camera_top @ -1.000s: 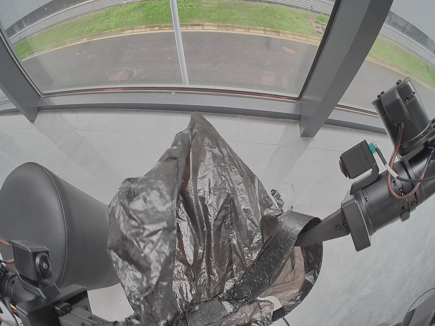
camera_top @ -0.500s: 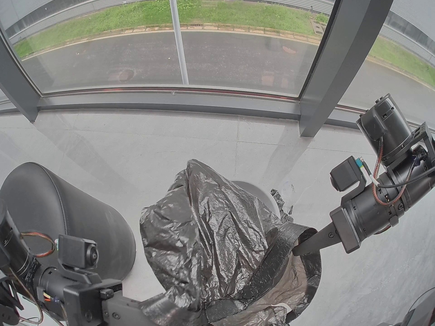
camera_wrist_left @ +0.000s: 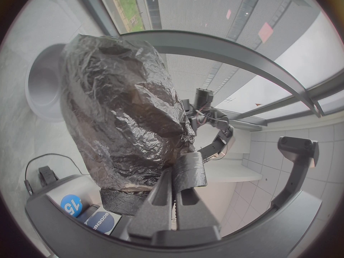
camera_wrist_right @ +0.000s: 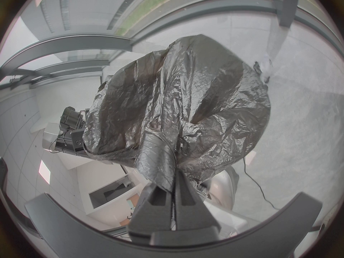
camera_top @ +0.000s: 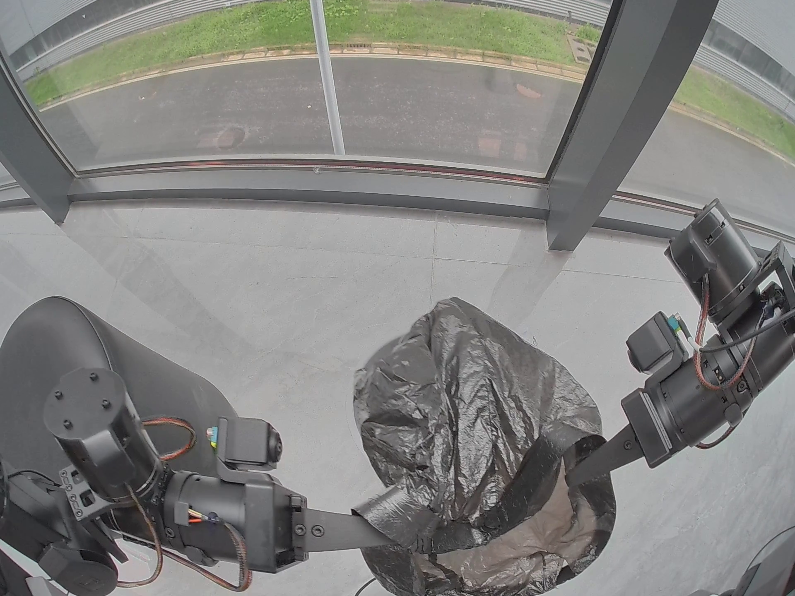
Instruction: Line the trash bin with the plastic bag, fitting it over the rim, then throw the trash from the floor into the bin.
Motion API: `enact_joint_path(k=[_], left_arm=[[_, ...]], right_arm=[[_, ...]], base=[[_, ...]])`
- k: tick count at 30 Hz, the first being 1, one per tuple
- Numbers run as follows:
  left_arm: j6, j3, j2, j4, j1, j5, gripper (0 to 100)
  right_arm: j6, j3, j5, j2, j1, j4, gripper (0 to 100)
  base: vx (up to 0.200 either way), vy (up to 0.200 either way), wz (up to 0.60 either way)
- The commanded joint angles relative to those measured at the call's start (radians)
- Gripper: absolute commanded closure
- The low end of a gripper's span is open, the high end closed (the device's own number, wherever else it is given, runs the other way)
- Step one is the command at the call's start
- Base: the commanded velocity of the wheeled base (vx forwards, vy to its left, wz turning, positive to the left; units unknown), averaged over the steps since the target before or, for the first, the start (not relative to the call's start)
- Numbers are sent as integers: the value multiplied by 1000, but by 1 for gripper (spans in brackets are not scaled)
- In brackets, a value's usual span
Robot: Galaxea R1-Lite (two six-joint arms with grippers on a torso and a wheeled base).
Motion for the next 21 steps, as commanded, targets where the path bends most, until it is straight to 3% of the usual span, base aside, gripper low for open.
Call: enact_joint_path(k=[1,15,21], left_arm=[[-7,5,108,-13,-26,0,100],[-54,-1,178,-19,-47,0,100],[-59,16,246,-105,-32,0,100]], right_arm=[[-1,-38,0,-1,-38,89,100],[-24,-68,0,94,-49,124,100],[-27,-119,1,183,-51,121,100]], base=[[0,0,0],[0,0,0],[0,0,0]])
